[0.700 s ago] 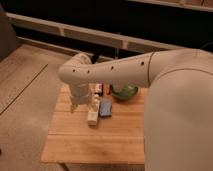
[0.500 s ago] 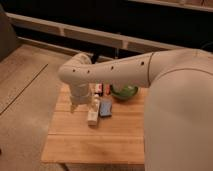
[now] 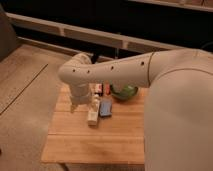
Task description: Pick up the ceramic cup
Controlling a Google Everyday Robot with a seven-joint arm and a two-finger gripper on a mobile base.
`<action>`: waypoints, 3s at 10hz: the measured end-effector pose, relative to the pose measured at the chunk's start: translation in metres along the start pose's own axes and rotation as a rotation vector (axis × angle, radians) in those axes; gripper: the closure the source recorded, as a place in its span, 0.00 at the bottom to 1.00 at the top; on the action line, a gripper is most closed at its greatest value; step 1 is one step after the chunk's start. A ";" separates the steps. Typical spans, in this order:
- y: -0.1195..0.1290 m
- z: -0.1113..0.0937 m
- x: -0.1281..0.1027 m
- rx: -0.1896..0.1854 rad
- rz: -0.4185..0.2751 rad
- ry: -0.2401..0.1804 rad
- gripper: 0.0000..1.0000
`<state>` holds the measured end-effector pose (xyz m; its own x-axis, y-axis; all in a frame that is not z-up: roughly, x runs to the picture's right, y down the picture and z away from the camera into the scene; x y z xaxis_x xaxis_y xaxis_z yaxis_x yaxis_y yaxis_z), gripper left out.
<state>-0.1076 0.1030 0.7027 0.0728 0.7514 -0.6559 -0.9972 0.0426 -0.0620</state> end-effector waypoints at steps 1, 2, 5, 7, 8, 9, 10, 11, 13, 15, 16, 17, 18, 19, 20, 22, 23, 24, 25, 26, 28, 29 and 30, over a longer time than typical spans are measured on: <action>0.000 0.000 0.000 0.000 0.000 0.000 0.35; 0.000 0.000 0.000 0.000 0.000 0.000 0.35; 0.000 0.000 0.000 0.000 0.000 0.000 0.35; 0.000 0.000 0.000 0.000 0.000 0.000 0.35; 0.000 0.000 0.000 0.000 0.000 0.000 0.35; 0.000 0.000 0.000 0.000 0.000 0.000 0.35; 0.000 0.000 0.000 0.000 0.000 0.000 0.35; 0.000 0.000 0.000 0.000 0.000 0.000 0.35; 0.000 0.000 0.000 0.000 0.000 0.000 0.35; 0.000 -0.003 -0.006 0.008 -0.005 -0.023 0.35; -0.004 -0.008 -0.016 0.016 -0.006 -0.053 0.35; -0.023 -0.024 -0.036 0.042 -0.008 -0.121 0.35; -0.039 -0.038 -0.051 0.063 -0.011 -0.169 0.35; -0.058 -0.056 -0.066 0.087 -0.019 -0.228 0.35; -0.071 -0.072 -0.077 0.097 -0.039 -0.275 0.35; -0.091 -0.086 -0.087 0.104 -0.034 -0.316 0.35; -0.086 -0.086 -0.086 0.097 -0.039 -0.313 0.35; -0.084 -0.086 -0.086 0.096 -0.042 -0.313 0.35; -0.085 -0.086 -0.086 0.098 -0.043 -0.314 0.35; -0.087 -0.086 -0.087 0.099 -0.040 -0.318 0.35; -0.101 -0.085 -0.111 0.081 -0.062 -0.366 0.35; -0.111 -0.083 -0.126 0.078 -0.082 -0.386 0.35; -0.123 -0.080 -0.144 0.071 -0.107 -0.404 0.35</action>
<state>0.0062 -0.0635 0.7448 0.1771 0.9374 -0.2998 -0.9842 0.1691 -0.0527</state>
